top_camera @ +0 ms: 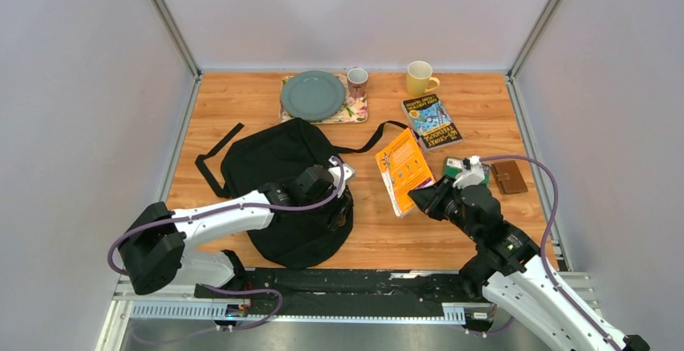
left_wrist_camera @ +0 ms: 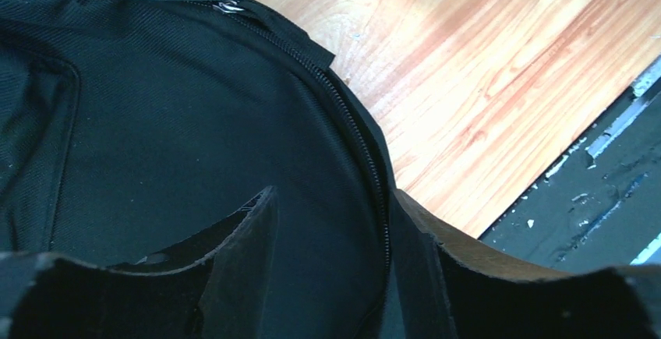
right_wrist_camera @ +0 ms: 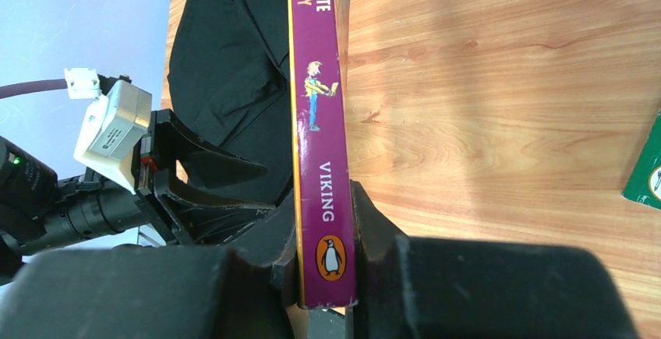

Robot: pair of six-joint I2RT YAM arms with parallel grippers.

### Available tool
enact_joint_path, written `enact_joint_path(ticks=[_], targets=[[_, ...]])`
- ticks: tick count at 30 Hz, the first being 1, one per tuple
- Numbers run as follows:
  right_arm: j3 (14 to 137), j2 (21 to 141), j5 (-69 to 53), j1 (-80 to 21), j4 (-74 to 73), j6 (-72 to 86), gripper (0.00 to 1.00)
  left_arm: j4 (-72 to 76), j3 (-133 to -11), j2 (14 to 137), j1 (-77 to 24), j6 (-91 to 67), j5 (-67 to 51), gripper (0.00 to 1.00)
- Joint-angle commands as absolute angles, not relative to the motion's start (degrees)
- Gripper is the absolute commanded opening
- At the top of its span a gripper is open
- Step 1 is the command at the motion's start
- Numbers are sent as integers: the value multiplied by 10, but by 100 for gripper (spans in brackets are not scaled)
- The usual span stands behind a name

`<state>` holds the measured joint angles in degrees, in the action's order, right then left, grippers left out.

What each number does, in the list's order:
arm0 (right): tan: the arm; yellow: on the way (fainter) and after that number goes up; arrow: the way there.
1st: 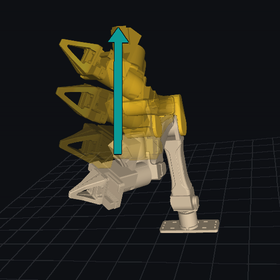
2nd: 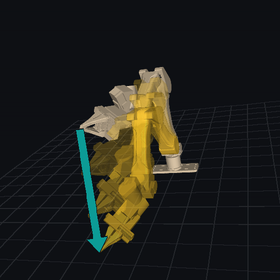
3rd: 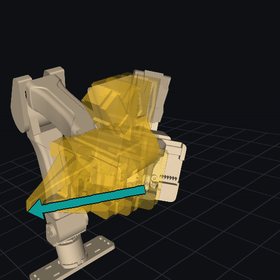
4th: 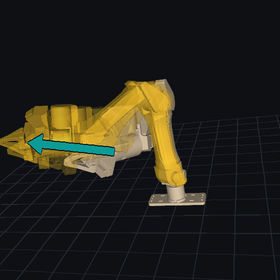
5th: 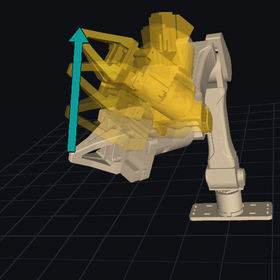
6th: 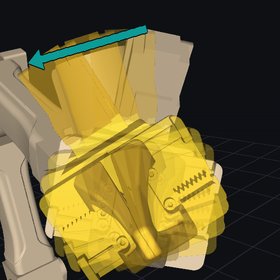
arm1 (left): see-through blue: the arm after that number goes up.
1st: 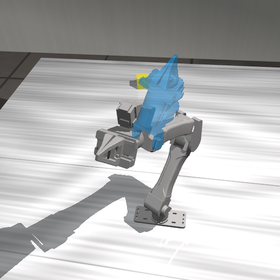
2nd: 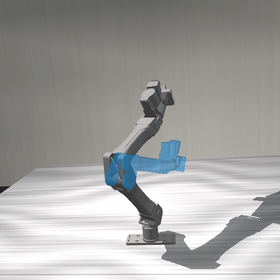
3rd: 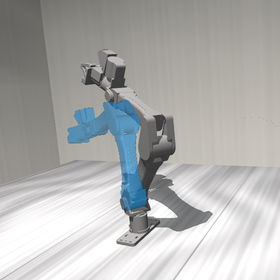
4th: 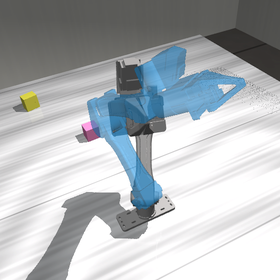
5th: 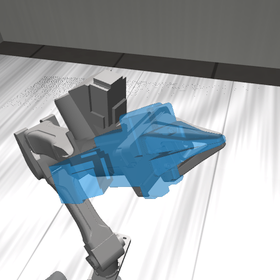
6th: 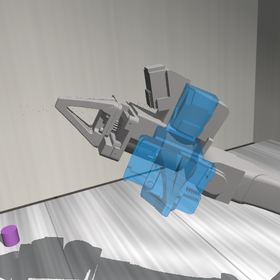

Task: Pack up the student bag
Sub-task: Place the book in the student bag.

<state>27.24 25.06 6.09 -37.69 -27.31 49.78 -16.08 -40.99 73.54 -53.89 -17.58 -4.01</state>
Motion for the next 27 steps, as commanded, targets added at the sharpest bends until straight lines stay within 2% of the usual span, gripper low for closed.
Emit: enact_joint_path(ticks=[1, 9, 18, 22, 25, 27], targets=[[310, 248, 62, -377, -246, 484, 0, -167, -432, 745, -540, -168, -19, 59], [301, 251, 58, -377, -243, 489, 0, -161, -431, 753, -540, -173, -16, 49], [298, 255, 54, -377, -237, 490, 0, -173, -410, 765, -541, -165, -66, 48], [295, 257, 52, -377, -235, 495, 0, -186, -400, 756, -540, -164, -55, 44], [292, 257, 51, -377, -232, 497, 0, -197, -399, 751, -540, -163, -49, 37], [290, 256, 51, -377, -231, 497, 0, -203, -400, 750, -540, -159, -51, 36]])
